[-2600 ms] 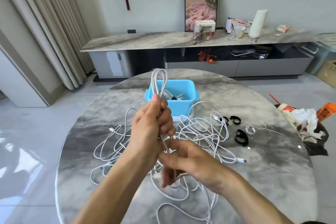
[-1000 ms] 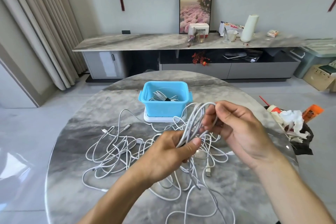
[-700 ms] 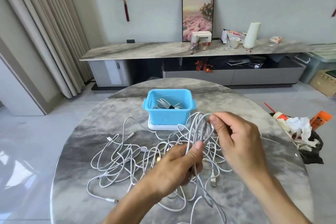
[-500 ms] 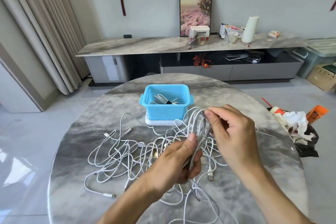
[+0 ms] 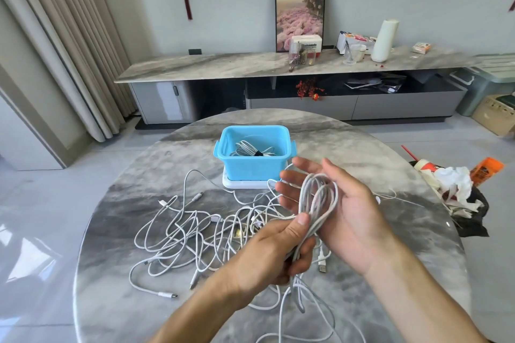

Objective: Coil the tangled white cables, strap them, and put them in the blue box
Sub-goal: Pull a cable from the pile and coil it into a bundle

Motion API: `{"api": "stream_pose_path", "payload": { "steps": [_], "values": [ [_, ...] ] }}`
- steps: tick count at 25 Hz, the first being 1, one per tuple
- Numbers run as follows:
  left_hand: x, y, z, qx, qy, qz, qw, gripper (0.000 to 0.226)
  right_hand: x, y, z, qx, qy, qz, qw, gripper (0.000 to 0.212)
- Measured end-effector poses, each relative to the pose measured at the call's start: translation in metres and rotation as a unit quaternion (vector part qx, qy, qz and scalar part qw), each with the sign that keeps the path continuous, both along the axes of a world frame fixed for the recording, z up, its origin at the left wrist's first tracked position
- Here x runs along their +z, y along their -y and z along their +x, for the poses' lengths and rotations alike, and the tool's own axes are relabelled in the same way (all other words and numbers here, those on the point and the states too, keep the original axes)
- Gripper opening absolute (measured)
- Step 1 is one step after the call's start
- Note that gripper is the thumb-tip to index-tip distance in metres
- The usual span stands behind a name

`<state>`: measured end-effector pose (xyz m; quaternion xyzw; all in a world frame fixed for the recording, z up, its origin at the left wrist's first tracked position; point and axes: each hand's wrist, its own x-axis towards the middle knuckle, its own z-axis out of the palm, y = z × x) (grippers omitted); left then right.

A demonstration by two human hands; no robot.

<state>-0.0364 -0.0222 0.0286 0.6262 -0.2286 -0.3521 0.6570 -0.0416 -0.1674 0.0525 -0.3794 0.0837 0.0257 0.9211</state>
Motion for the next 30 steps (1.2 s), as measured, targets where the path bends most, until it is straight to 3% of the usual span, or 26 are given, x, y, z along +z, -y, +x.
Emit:
{"api": "stream_pose_path", "payload": {
  "steps": [5, 10, 14, 17, 22, 25, 27, 30],
  "values": [
    [-0.007, 0.007, -0.004, -0.014, 0.044, 0.001, 0.999, 0.040, 0.003, -0.007, -0.001, -0.018, 0.012, 0.043, 0.999, 0.037],
    [-0.011, 0.017, -0.013, 0.031, -0.051, -0.001, 0.998, 0.044, -0.003, -0.004, 0.006, -0.076, -0.047, 0.032, 0.995, 0.054],
    [-0.006, 0.018, -0.007, 0.061, -0.107, 0.026, 0.992, 0.041, -0.007, 0.001, 0.015, -0.080, -0.080, 0.067, 0.991, 0.052],
    [-0.007, 0.012, -0.005, 0.029, -0.169, -0.066, 0.983, 0.038, -0.008, 0.001, 0.011, 0.004, -0.013, 0.121, 0.993, 0.039],
    [-0.004, 0.013, -0.009, 0.031, -0.240, -0.170, 0.955, 0.038, -0.015, 0.002, 0.010, 0.099, 0.116, 0.118, 0.981, 0.071],
    [0.002, 0.015, -0.007, 0.042, -0.239, -0.167, 0.956, 0.038, -0.015, -0.002, 0.014, 0.089, 0.103, 0.089, 0.987, 0.053],
    [0.003, 0.019, -0.009, 0.059, -0.213, -0.124, 0.967, 0.039, -0.014, -0.005, 0.015, 0.047, 0.048, 0.058, 0.996, 0.037],
    [-0.001, 0.026, -0.015, 0.127, -0.132, -0.034, 0.983, 0.043, -0.009, -0.007, 0.018, 0.004, -0.030, 0.038, 0.999, 0.030]
  ]
}}
